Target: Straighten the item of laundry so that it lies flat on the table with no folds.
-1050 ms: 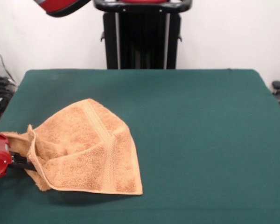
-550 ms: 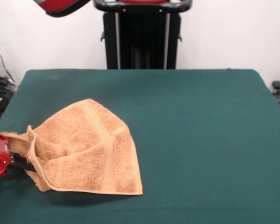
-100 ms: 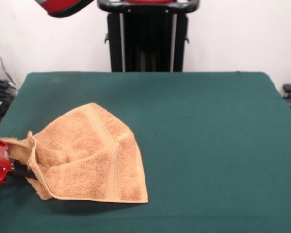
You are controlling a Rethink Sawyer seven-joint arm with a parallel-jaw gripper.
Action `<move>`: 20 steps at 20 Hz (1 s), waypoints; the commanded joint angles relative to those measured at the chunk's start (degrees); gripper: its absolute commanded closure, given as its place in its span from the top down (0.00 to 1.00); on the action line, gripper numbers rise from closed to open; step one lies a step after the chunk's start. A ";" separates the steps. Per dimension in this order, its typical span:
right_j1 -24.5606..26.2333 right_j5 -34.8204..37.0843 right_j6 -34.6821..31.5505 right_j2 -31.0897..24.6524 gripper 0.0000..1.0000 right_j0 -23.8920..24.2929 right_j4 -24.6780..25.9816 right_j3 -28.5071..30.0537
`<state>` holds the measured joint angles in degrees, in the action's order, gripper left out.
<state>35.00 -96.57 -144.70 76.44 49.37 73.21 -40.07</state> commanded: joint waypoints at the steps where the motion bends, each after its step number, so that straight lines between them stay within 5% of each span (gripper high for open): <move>1: 3.32 15.30 2.97 5.22 1.00 -0.79 0.88 2.24; 20: 1.77 17.99 2.89 3.32 1.00 -3.86 1.88 6.11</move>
<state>34.66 -93.56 -144.71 76.45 49.27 73.12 -40.36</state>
